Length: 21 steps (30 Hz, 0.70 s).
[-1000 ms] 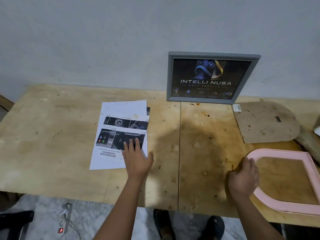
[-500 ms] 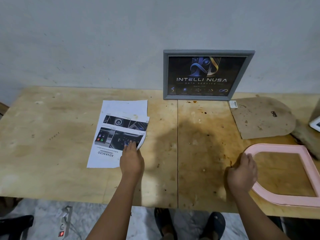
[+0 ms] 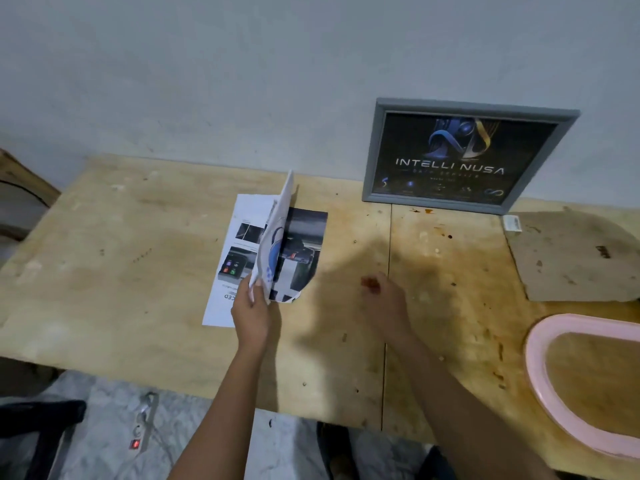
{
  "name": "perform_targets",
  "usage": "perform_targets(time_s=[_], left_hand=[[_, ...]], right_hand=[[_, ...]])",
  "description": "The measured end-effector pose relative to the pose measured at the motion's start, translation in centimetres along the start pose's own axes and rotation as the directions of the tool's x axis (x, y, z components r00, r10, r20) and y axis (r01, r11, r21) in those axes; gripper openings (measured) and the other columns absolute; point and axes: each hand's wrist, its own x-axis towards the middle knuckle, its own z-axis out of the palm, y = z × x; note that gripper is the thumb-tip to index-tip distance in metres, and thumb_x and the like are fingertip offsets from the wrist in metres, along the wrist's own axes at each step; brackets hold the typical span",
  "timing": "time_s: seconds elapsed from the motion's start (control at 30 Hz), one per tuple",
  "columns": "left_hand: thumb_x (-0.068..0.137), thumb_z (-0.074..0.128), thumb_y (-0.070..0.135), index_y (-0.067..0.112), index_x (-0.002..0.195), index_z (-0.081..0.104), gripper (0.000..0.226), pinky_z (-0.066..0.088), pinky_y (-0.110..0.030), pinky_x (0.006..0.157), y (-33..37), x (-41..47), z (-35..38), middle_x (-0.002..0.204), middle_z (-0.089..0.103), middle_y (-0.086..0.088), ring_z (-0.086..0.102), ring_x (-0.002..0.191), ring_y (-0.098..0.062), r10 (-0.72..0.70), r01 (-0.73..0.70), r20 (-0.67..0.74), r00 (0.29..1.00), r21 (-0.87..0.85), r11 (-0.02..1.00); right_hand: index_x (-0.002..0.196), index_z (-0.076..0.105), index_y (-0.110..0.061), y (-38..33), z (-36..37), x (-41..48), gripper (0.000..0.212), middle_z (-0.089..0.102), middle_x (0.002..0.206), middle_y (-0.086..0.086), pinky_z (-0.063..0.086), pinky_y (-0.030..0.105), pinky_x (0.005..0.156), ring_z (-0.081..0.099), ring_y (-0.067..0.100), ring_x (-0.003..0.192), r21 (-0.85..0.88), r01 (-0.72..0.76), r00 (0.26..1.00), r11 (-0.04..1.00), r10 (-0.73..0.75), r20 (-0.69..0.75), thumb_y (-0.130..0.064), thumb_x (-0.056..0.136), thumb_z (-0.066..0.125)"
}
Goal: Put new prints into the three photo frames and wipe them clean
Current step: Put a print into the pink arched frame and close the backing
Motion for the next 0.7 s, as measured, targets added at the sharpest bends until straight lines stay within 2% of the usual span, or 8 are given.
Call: perform_targets(time_s=[0.07, 0.17, 0.23, 0.3, 0.4, 0.5, 0.57, 0.7], left_hand=[[0.100, 0.041, 0.019, 0.010, 0.126, 0.053, 0.031, 0.032, -0.011, 0.077, -0.3, 0.4, -0.3, 0.108, 0.056, 0.002, 0.048, 0.098, -0.010, 0.013, -0.013, 0.010, 1.000, -0.011, 1.000], [0.099, 0.042, 0.021, 0.010, 0.125, 0.054, 0.030, 0.033, -0.014, 0.080, -0.7, 1.0, -0.4, 0.107, 0.056, 0.004, 0.049, 0.099, -0.010, 0.019, -0.019, 0.041, 0.999, -0.004, 1.000], [0.099, 0.043, 0.022, 0.010, 0.125, 0.054, 0.030, 0.034, -0.017, 0.081, -1.0, 1.3, -0.4, 0.106, 0.056, 0.005, 0.050, 0.100, -0.011, 0.003, -0.003, 0.050, 0.999, -0.004, 1.000], [0.099, 0.043, 0.023, 0.012, 0.121, 0.056, 0.028, 0.038, -0.014, 0.073, -1.3, 1.5, -0.4, 0.103, 0.059, 0.005, 0.053, 0.099, -0.013, 0.013, -0.013, 0.071, 0.997, 0.005, 1.000], [0.099, 0.044, 0.021, 0.013, 0.118, 0.058, 0.025, 0.039, -0.003, 0.069, -1.7, 1.5, -0.3, 0.103, 0.062, 0.003, 0.056, 0.095, -0.010, 0.049, -0.050, 0.108, 0.993, 0.005, 0.999], [0.099, 0.043, 0.022, 0.015, 0.117, 0.058, 0.024, 0.042, -0.015, 0.073, -1.9, 1.6, -0.4, 0.099, 0.064, 0.006, 0.058, 0.091, -0.006, 0.070, -0.073, 0.105, 0.992, 0.017, 0.997], [0.099, 0.042, 0.021, 0.020, 0.113, 0.057, 0.020, 0.042, -0.013, 0.067, -1.8, 1.3, -0.3, 0.085, 0.061, 0.014, 0.055, 0.076, 0.005, 0.103, -0.106, 0.098, 0.990, 0.023, 0.994], [0.100, 0.039, 0.015, 0.022, 0.108, 0.057, 0.021, 0.039, -0.009, 0.062, -1.5, 0.9, 0.1, 0.076, 0.058, 0.014, 0.053, 0.066, 0.003, 0.168, -0.172, 0.077, 0.983, 0.044, 0.984]], right_hand=[[0.110, 0.060, -0.008, -2.4, 3.3, 1.0, 0.025, 0.062, 0.109, 0.006, 0.039, 0.017, 0.072, 0.056, 0.016, 0.096, 0.054, -0.082, 0.992, 0.995, 0.076, 0.104, -0.003, 0.087, 0.052], [0.119, 0.053, -0.006, -5.2, 6.1, 2.0, 0.032, 0.058, 0.112, 0.007, 0.041, 0.024, 0.068, 0.054, 0.019, 0.095, 0.153, -0.244, 0.966, 0.958, 0.226, 0.128, -0.007, 0.088, 0.051], [0.115, 0.052, -0.006, -6.0, 7.2, 2.9, 0.029, 0.056, 0.107, 0.007, 0.041, 0.027, 0.070, 0.054, 0.021, 0.095, 0.176, -0.299, 0.952, 0.938, 0.280, 0.122, -0.008, 0.086, 0.054], [0.109, 0.052, -0.008, -6.1, 7.9, 3.6, 0.026, 0.056, 0.103, 0.005, 0.039, 0.026, 0.069, 0.052, 0.019, 0.088, 0.175, -0.322, 0.944, 0.930, 0.302, 0.132, -0.011, 0.084, 0.059], [0.095, 0.050, -0.010, -6.4, 8.6, 4.0, 0.014, 0.051, 0.087, 0.000, 0.035, 0.025, 0.055, 0.049, 0.017, 0.079, 0.144, -0.307, 0.950, 0.941, 0.293, 0.112, -0.013, 0.085, 0.060], [0.086, 0.046, -0.010, -6.7, 8.8, 3.8, 0.009, 0.049, 0.080, 0.002, 0.032, 0.022, 0.052, 0.045, 0.017, 0.072, 0.125, -0.244, 0.967, 0.962, 0.232, 0.101, -0.009, 0.087, 0.054], [0.086, 0.045, -0.010, -6.8, 8.3, 3.7, 0.008, 0.048, 0.079, 0.002, 0.032, 0.022, 0.052, 0.042, 0.014, 0.066, 0.131, -0.197, 0.978, 0.972, 0.185, 0.097, -0.007, 0.089, 0.052], [0.092, 0.046, -0.008, -6.8, 5.5, 3.5, 0.002, 0.047, 0.078, -0.001, 0.036, 0.019, 0.053, 0.045, 0.010, 0.065, 0.128, -0.077, 0.997, 0.989, 0.074, 0.027, -0.007, 0.093, 0.048]])
